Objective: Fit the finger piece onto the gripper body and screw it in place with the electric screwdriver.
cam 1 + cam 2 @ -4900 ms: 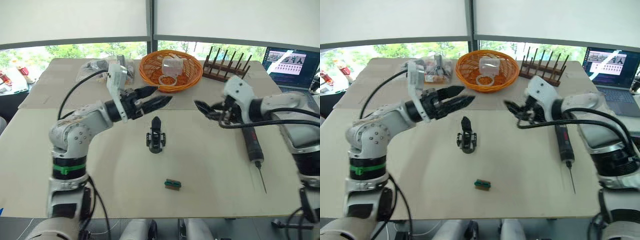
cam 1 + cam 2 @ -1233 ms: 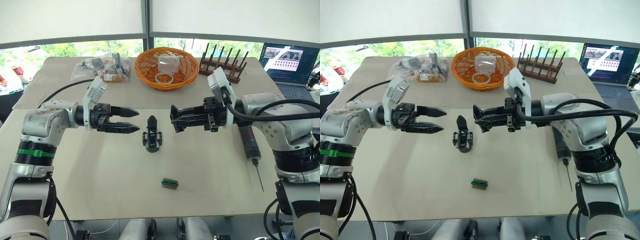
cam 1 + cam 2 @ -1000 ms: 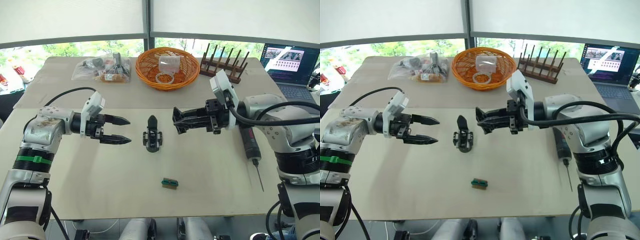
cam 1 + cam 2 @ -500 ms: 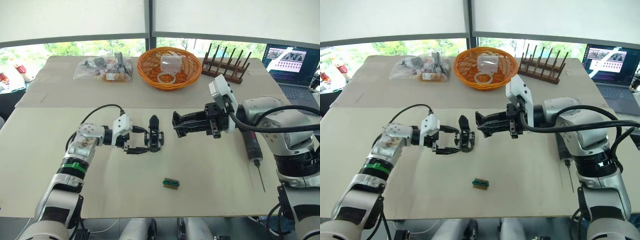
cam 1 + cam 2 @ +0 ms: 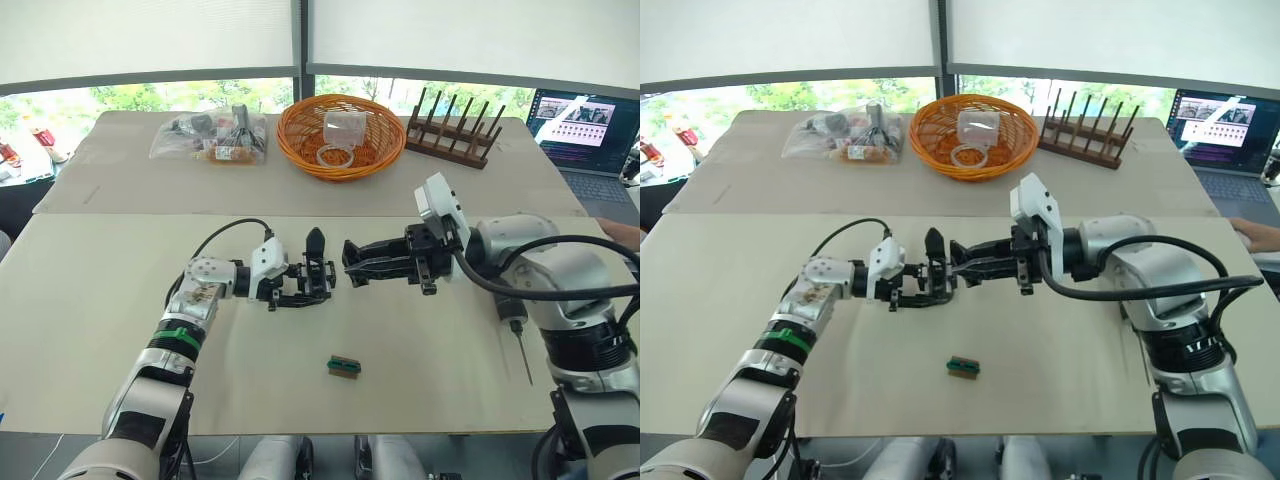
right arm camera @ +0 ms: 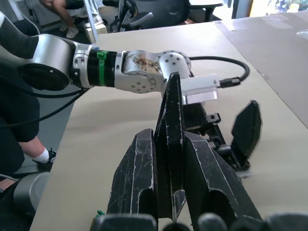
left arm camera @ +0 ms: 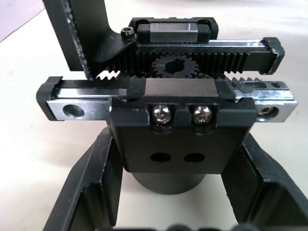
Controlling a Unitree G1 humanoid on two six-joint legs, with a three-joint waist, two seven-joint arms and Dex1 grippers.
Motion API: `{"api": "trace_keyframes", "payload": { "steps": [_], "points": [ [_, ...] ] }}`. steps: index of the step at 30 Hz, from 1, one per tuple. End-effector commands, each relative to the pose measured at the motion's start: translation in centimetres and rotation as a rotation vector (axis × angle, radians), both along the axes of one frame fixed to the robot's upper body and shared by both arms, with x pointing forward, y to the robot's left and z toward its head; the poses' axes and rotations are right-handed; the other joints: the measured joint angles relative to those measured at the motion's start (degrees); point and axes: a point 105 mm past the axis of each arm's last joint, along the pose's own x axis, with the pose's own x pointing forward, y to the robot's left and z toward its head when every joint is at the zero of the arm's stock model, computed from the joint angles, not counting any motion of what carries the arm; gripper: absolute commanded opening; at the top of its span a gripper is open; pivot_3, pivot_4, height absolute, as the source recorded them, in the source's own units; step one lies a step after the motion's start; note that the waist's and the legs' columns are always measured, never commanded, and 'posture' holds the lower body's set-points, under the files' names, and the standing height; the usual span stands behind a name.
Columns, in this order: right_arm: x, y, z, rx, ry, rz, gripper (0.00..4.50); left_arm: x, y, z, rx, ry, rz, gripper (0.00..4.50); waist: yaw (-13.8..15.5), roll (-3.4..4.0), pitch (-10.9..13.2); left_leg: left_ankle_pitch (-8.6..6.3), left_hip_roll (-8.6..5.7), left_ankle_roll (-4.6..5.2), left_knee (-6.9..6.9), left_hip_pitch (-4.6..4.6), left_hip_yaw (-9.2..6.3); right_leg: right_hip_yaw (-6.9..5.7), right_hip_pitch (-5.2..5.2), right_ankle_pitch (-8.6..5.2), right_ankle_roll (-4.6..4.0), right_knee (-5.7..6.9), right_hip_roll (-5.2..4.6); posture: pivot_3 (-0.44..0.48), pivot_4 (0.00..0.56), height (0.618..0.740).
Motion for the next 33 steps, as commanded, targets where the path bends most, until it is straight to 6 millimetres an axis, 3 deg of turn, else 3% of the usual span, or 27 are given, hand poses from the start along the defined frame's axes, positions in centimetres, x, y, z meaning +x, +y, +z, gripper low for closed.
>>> {"api": "trace_keyframes", "payload": {
  "steps": [1,8,15,33],
  "points": [
    [-0.2,0.5,0.2,0.058,-0.061,0.022,0.36,0.2,-2.3,1.1,-0.032,-0.058,-0.036,2.29,0.1,0.00,0.0,-0.01,0.00,0.03,0.07,-0.05,-0.01,-0.01,0.00,0.02,0.04,0.00,0.03,0.000,0.150,0.740],
    [0.9,1.1,-1.5,0.093,-0.070,0.016,0.36,0.0,-3.8,0.7,-0.023,-0.077,-0.079,2.29,0.0,0.00,0.0,-0.06,-0.02,0.10,0.29,-0.11,0.01,-0.03,0.00,0.07,0.11,0.01,0.32,0.000,0.150,0.740],
    [2.0,0.6,-2.5,0.096,-0.080,-0.005,0.36,-0.2,-3.6,0.6,0.007,-0.088,-0.114,2.29,-0.2,0.00,0.0,-0.06,-0.02,0.09,0.28,-0.10,0.01,-0.11,0.00,0.07,0.11,0.01,0.37,0.000,0.150,0.740],
    [2.3,0.9,-4.8,0.043,-0.057,0.021,0.36,-0.3,-3.6,0.7,0.035,-0.104,-0.138,2.29,-0.3,0.01,0.0,-0.06,-0.02,0.08,0.28,-0.08,0.01,-0.19,-0.01,0.07,0.11,0.00,0.40,0.000,0.150,0.740]
  ]
}}
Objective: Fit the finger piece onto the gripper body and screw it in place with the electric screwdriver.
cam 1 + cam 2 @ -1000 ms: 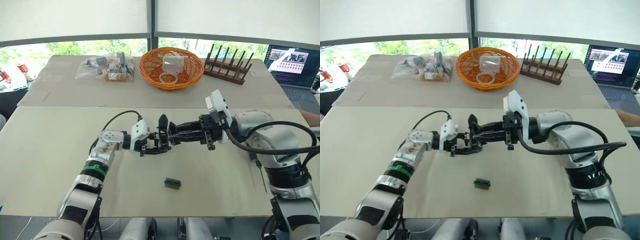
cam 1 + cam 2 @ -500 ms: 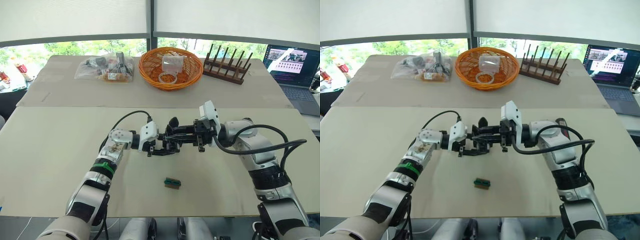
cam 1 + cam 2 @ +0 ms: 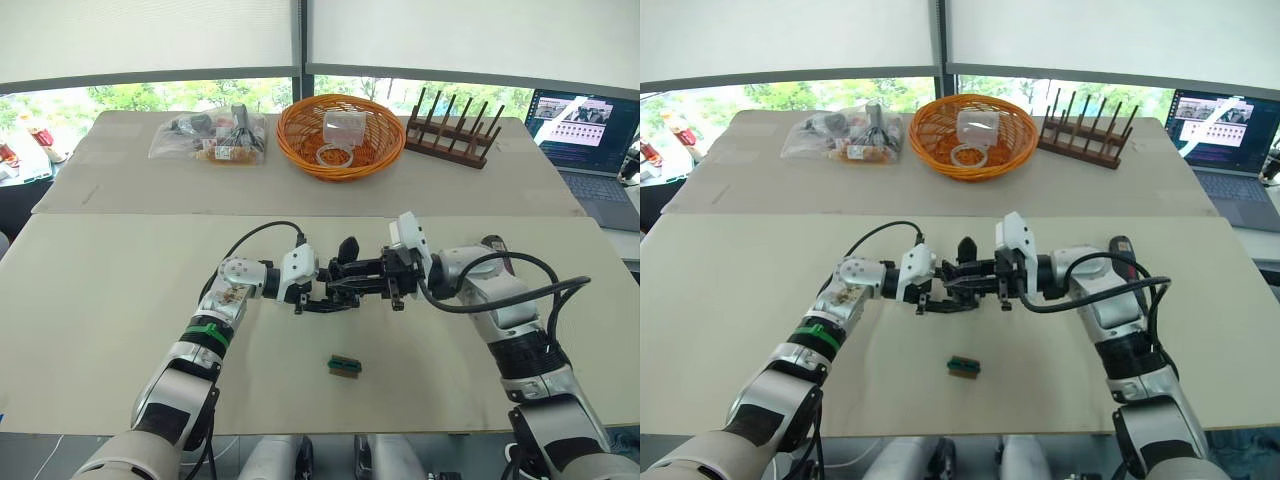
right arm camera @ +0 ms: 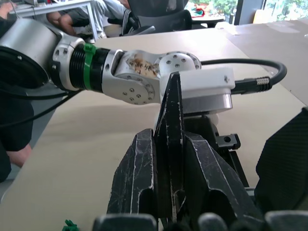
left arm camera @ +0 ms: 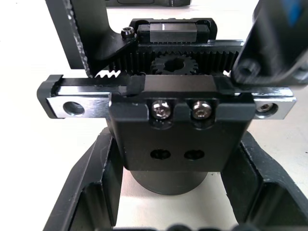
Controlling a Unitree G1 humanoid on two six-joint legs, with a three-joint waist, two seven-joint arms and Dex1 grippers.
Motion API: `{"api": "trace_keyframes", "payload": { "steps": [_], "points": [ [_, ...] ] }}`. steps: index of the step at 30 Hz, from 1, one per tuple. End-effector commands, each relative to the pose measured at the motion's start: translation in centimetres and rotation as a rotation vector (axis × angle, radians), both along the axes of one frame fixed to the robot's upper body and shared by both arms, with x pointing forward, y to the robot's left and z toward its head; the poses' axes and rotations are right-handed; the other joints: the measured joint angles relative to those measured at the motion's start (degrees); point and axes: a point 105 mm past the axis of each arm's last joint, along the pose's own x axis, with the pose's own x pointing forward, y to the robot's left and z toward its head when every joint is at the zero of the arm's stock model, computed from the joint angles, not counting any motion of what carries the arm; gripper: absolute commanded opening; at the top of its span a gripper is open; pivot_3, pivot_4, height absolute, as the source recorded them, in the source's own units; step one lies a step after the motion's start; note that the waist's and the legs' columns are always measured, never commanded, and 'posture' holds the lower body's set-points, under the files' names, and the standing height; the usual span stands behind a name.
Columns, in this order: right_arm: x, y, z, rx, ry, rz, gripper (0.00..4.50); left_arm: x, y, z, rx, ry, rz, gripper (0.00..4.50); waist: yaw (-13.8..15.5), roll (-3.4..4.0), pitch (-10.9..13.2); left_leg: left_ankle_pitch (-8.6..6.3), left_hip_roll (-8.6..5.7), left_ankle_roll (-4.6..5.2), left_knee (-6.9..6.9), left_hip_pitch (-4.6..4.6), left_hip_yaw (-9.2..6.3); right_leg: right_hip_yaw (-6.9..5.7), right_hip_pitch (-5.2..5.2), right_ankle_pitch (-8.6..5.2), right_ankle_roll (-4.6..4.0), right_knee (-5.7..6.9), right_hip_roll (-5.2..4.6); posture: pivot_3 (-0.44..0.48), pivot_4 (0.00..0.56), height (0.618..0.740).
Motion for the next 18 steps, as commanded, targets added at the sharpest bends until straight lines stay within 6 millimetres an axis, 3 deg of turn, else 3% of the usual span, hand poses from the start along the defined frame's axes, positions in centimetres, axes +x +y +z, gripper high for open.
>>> {"api": "trace_keyframes", "payload": {
  "steps": [1,10,18],
  "points": [
    [0.0,-0.2,-0.2,-0.019,-0.036,0.007,0.36,0.1,-0.4,0.9,0.009,-0.046,-0.036,2.29,0.0,0.00,0.0,0.00,0.00,0.00,0.00,0.00,0.00,-0.01,0.00,0.00,0.00,0.00,0.01,0.000,0.150,0.740],
    [0.4,-1.7,-1.8,-0.073,-0.013,-0.010,0.36,0.2,-0.2,0.9,0.015,-0.050,-0.034,2.29,0.0,0.01,0.0,0.00,0.00,-0.01,0.01,0.11,0.02,-0.04,0.08,0.00,0.00,-0.01,0.01,0.000,0.150,0.740],
    [0.0,-1.7,-2.7,-0.051,0.015,-0.039,0.36,0.2,-0.3,1.0,0.012,-0.051,-0.032,2.29,0.0,0.01,-0.1,0.00,0.00,-0.01,0.01,0.13,0.01,0.00,0.09,0.00,0.00,-0.01,-0.02,0.000,0.150,0.740]
  ]
}}
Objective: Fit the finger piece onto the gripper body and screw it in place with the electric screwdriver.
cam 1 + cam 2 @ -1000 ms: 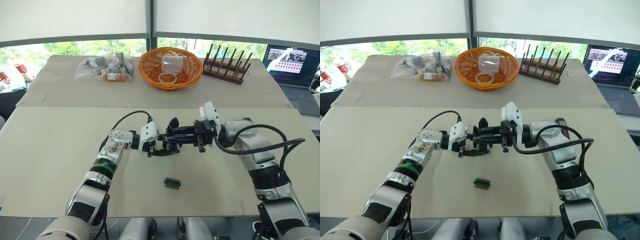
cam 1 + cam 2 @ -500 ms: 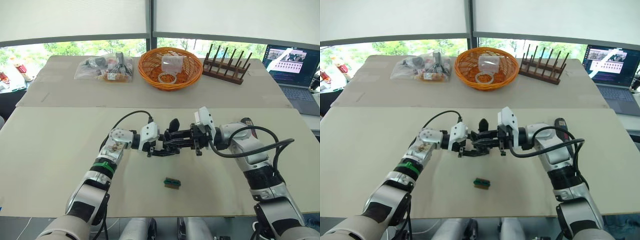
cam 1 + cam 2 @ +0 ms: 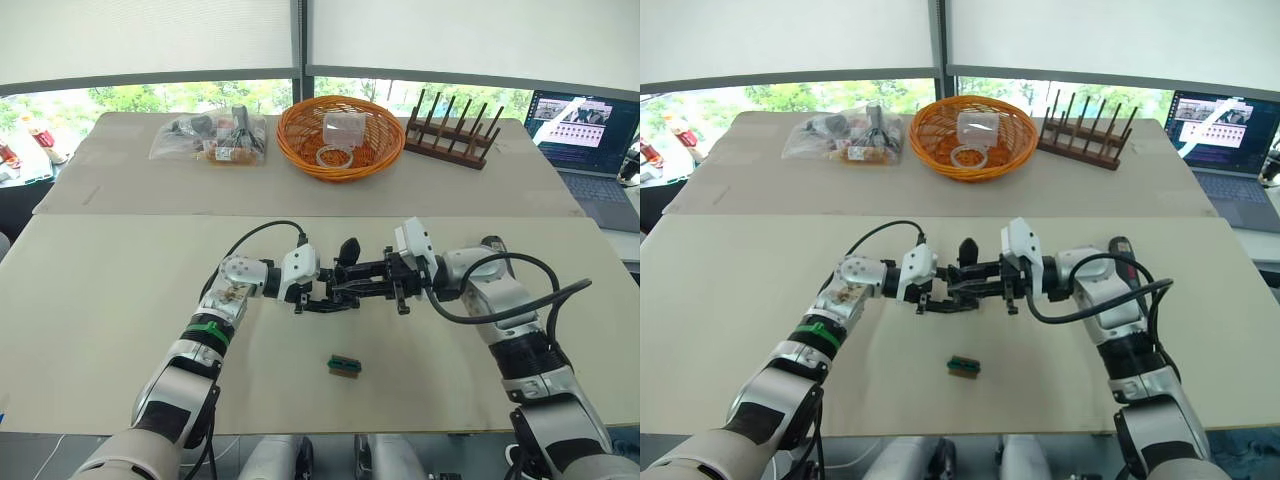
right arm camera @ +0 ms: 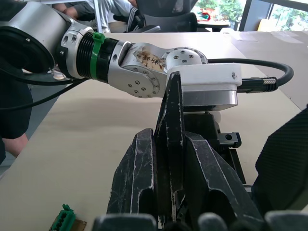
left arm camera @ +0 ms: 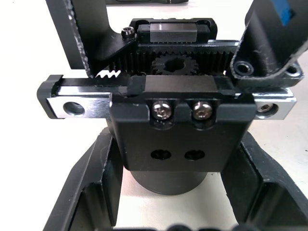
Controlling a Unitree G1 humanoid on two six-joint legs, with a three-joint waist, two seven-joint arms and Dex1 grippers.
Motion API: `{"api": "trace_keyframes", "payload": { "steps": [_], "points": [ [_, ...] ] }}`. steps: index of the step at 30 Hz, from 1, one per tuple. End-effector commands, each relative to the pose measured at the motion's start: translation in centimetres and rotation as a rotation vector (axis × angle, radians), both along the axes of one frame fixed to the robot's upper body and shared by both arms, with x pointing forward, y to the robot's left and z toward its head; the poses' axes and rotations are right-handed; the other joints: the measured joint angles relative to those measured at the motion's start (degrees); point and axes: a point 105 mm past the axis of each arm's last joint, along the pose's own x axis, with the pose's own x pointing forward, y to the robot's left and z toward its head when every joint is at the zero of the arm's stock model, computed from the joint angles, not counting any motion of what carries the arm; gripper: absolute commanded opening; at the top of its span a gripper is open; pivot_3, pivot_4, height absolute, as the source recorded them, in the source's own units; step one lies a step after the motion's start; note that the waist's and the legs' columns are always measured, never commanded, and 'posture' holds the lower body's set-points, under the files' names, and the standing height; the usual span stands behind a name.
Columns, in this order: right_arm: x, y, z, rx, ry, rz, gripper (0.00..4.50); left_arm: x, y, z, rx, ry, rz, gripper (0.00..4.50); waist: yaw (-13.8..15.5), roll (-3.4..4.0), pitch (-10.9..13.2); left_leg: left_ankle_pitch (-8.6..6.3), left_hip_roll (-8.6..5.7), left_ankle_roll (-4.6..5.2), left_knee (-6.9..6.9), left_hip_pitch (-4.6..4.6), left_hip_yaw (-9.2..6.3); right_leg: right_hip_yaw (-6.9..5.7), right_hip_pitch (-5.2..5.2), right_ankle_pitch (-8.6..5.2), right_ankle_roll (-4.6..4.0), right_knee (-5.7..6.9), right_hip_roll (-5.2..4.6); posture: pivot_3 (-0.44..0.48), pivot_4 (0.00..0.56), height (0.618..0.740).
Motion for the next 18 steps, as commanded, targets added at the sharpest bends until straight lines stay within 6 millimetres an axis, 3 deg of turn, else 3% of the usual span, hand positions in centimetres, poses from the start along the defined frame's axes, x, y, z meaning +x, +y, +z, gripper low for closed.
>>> {"api": "trace_keyframes", "payload": {
  "steps": [1,5,10,18],
  "points": [
    [0.0,-0.8,-2.2,-0.047,0.064,-0.051,0.36,0.1,-0.2,1.0,-0.005,-0.046,-0.024,2.29,0.0,0.01,0.0,0.00,0.00,0.00,0.00,0.00,0.00,0.00,0.00,0.00,0.00,0.00,0.00,0.000,0.150,0.740],
    [0.2,-0.6,-3.0,0.002,0.109,-0.107,0.36,0.2,-0.2,1.0,-0.006,-0.046,-0.019,2.29,0.0,-0.01,-0.1,0.00,0.00,0.00,0.00,0.03,0.00,0.02,0.01,0.00,0.00,0.00,0.00,0.000,0.150,0.740],
    [0.6,-2.0,-4.8,-0.029,0.165,-0.153,0.36,0.2,-0.4,1.1,-0.007,-0.053,-0.015,2.29,0.0,0.00,-0.1,0.00,0.00,-0.01,-0.01,0.27,0.07,0.06,0.16,0.00,0.00,-0.01,0.01,0.000,0.150,0.740],
    [-0.7,-2.3,-6.7,-0.232,0.289,0.084,0.36,0.4,-0.7,1.5,-0.006,-0.064,-0.017,2.29,0.3,0.02,-0.3,-0.07,0.00,0.11,-0.01,0.40,0.03,0.32,0.34,0.00,0.00,-0.05,-0.22,0.000,0.150,0.740]
  ]
}}
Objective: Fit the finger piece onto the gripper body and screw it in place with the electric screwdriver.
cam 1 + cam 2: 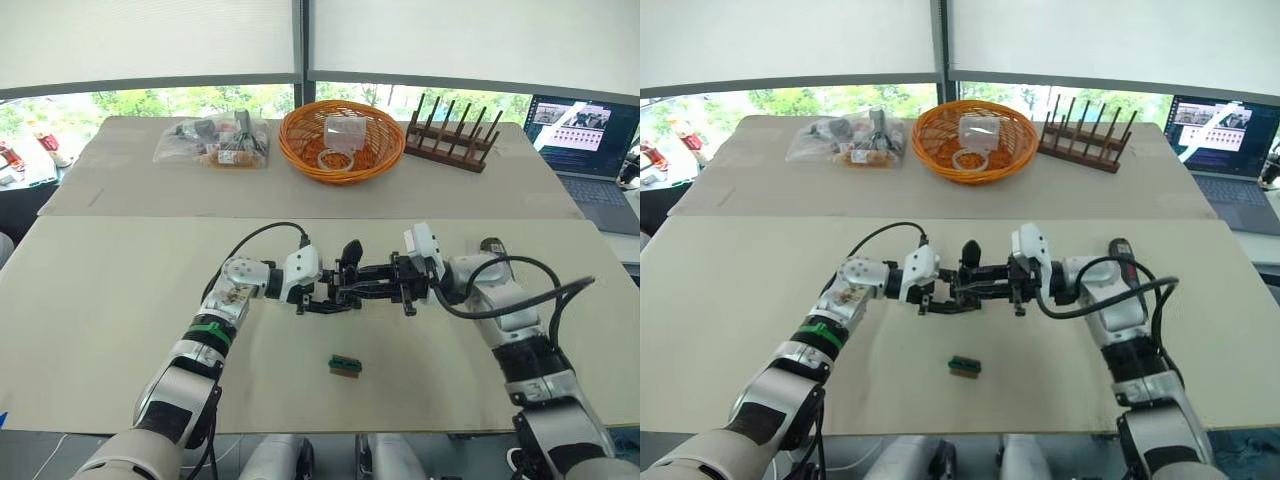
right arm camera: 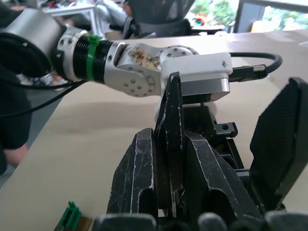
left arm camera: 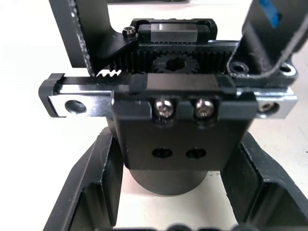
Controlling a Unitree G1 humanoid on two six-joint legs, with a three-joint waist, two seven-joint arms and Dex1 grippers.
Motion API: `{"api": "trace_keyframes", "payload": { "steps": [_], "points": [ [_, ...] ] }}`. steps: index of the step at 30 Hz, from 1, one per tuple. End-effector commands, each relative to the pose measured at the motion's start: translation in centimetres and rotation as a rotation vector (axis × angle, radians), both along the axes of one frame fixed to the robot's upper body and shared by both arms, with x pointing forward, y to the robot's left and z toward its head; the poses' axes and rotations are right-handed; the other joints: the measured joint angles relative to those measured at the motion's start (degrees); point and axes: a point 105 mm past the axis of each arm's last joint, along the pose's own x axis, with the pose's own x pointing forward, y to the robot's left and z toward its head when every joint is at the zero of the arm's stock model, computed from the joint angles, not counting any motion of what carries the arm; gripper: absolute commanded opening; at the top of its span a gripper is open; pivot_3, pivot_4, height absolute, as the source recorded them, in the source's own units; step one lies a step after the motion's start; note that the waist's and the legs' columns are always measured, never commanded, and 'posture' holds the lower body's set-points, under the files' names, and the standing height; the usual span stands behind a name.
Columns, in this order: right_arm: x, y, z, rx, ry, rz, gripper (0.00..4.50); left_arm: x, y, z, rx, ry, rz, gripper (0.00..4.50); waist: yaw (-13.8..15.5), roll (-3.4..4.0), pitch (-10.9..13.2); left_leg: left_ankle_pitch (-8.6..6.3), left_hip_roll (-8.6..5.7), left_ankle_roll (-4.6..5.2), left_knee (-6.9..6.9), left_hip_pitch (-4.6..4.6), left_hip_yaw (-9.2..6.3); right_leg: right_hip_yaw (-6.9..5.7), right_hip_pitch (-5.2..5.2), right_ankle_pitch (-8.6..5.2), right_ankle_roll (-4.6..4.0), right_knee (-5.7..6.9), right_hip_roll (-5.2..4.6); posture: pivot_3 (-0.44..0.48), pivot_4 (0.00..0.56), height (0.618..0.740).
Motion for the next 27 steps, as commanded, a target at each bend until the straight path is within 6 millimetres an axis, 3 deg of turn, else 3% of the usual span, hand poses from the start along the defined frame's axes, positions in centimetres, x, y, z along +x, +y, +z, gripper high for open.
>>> {"api": "trace_keyframes", "payload": {
  "steps": [1,6,14,20,27],
  "points": [
    [-1.2,-1.0,-5.7,-0.220,0.206,0.062,0.36,0.4,-0.4,1.8,-0.015,-0.069,-0.022,2.29,0.1,0.00,0.0,-0.01,0.00,0.01,0.00,0.00,0.00,0.00,0.01,0.00,0.00,-0.01,-0.07,0.000,0.150,0.740],
    [-0.8,-0.4,-6.1,-0.202,0.199,0.012,0.36,0.3,-0.1,1.6,-0.016,-0.066,-0.017,2.29,0.0,0.01,-0.4,-0.01,-0.01,0.02,0.01,0.01,-0.02,0.00,0.02,0.00,0.00,-0.01,-0.28,0.000,0.150,0.740],
    [-0.8,-1.2,-7.1,-0.190,0.153,-0.137,0.36,0.3,0.3,1.5,-0.021,-0.065,0.004,2.29,-0.3,-0.03,-1.0,-0.05,0.00,-0.03,-0.14,0.11,-0.01,0.05,0.00,0.00,0.00,-0.01,-0.28,0.000,0.150,0.740],
    [0.4,-1.2,-6.8,-0.208,0.151,-0.127,0.36,0.3,0.4,1.5,-0.019,-0.071,0.007,2.29,-0.4,-0.07,-1.0,-0.04,0.00,-0.02,-0.17,0.20,0.00,0.10,0.05,-0.01,-0.01,-0.02,-0.27,0.000,0.150,0.740],
    [0.0,-1.2,-6.7,-0.227,0.163,-0.059,0.36,0.0,0.3,1.6,-0.023,-0.081,0.001,2.29,-0.4,-0.06,-1.0,-0.05,0.01,-0.01,-0.25,0.27,0.00,0.16,0.11,-0.01,-0.02,-0.02,-0.30,0.000,0.150,0.740]
  ]
}}
